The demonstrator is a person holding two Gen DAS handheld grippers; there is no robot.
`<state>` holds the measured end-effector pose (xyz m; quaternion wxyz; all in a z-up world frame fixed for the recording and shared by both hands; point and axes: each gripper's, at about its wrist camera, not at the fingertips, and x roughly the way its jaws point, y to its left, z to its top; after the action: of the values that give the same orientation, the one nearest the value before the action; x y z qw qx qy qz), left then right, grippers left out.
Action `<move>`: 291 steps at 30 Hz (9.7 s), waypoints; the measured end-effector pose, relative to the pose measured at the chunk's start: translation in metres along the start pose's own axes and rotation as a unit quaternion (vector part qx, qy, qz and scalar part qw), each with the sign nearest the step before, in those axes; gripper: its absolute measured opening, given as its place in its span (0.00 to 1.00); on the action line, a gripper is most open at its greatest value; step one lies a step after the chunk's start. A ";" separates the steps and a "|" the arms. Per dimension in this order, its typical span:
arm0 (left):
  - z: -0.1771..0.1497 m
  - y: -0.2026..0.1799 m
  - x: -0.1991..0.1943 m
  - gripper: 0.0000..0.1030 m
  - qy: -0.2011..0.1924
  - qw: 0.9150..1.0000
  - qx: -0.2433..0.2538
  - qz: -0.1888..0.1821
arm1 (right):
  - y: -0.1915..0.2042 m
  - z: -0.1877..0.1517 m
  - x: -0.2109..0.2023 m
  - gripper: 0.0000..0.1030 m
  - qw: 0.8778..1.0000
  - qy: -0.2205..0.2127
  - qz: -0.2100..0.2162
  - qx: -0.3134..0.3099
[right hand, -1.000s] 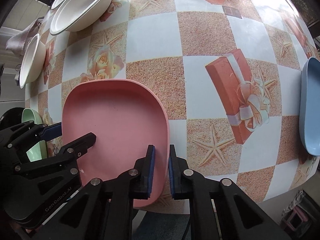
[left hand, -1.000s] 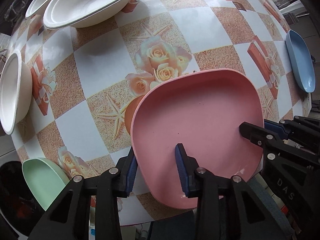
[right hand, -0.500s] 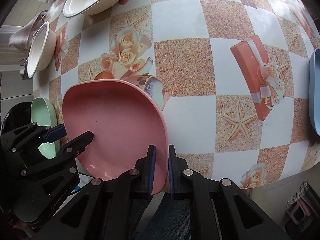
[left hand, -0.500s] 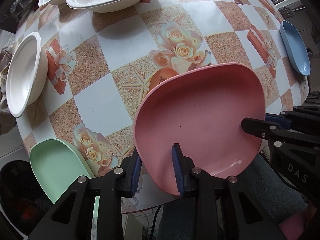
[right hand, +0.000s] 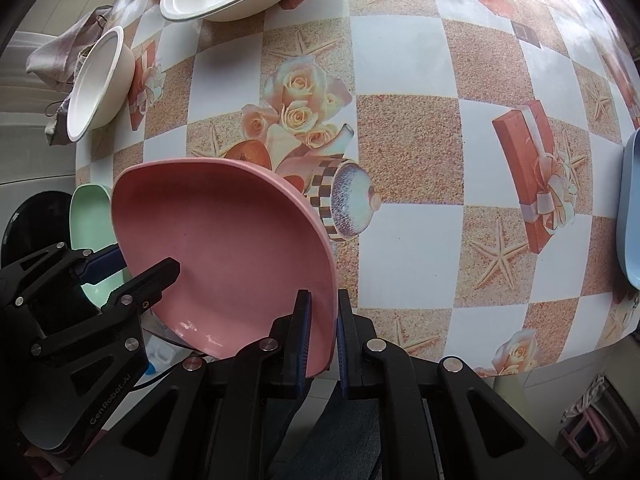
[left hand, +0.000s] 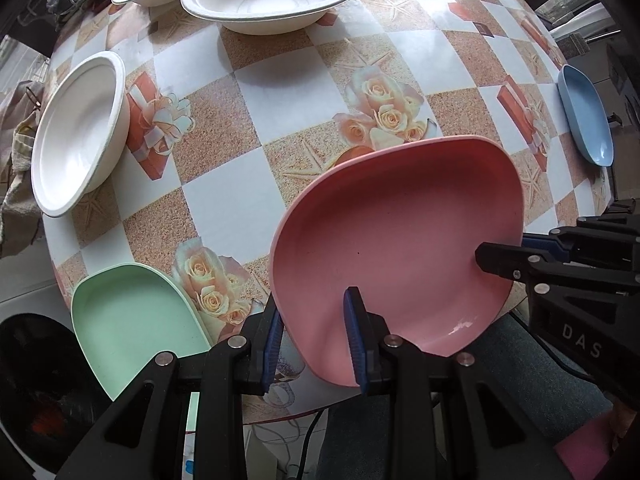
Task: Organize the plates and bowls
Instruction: 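Lift the pink plate with both grippers and carry it over the green plate, then lower the pink plate onto the green plate and open both grippers, then move both grippers to the blue square plate, then close both grippers on the rim of the blue plate, then lift the blue plate with both grippers and carry it over the pink plate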
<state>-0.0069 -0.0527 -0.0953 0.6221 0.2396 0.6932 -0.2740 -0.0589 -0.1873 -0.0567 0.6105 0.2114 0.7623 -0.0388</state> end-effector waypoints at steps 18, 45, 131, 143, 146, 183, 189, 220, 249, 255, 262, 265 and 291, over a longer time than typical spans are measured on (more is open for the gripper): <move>0.005 -0.010 0.032 0.32 0.022 1.000 -0.004 0.001 | 0.011 -0.008 0.036 0.14 0.999 0.028 0.012 0.034; -0.027 0.034 -0.037 0.36 -0.019 0.999 -0.033 0.008 | 0.042 -0.019 0.027 0.14 0.998 0.033 0.027 -0.038; 0.012 -0.027 -0.086 0.77 -0.058 0.995 0.074 0.014 | -0.135 -0.024 0.007 0.85 0.960 -0.054 0.092 0.260; 0.064 -0.097 -0.071 0.77 -0.036 0.992 0.125 -0.003 | -0.216 -0.064 0.001 0.85 0.932 -0.060 0.096 0.345; 0.078 -0.120 -0.064 0.77 -0.027 0.990 0.139 -0.006 | -0.237 -0.071 -0.003 0.85 0.929 -0.061 0.085 0.356; 0.216 -0.319 0.036 0.70 -0.013 0.993 0.118 0.005 | -0.348 0.016 -0.018 0.50 0.975 -0.116 -0.072 0.177; 0.210 -0.315 0.032 0.44 -0.018 0.990 0.138 -0.002 | -0.334 0.020 -0.019 0.17 0.976 -0.115 -0.063 0.173; 0.083 -0.102 0.024 0.44 0.003 0.999 0.021 0.026 | -0.084 0.013 0.043 0.17 0.998 -0.039 0.004 0.049; 0.065 -0.104 0.034 0.42 0.008 0.999 0.045 0.015 | -0.053 -0.001 0.057 0.33 0.998 -0.047 -0.048 -0.012; 0.053 -0.098 0.035 0.41 0.029 0.999 0.044 0.006 | -0.067 -0.008 0.061 0.14 0.999 -0.019 0.008 0.048; 0.029 -0.092 0.031 0.41 0.039 0.997 0.069 0.013 | -0.048 -0.026 0.065 0.14 0.999 0.009 0.025 0.043; 0.019 -0.085 0.027 0.41 0.040 0.997 0.066 0.009 | -0.038 -0.029 0.065 0.14 0.999 0.016 0.030 0.034; -0.020 0.005 -0.038 0.41 -0.027 1.000 -0.010 0.006 | 0.015 -0.023 0.028 0.14 0.998 -0.014 0.000 -0.057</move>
<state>-0.0140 -0.0355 -0.0569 0.6448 0.2300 0.6771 -0.2701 -0.0786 -0.1584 -0.0740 0.6321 0.1758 0.7547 0.0014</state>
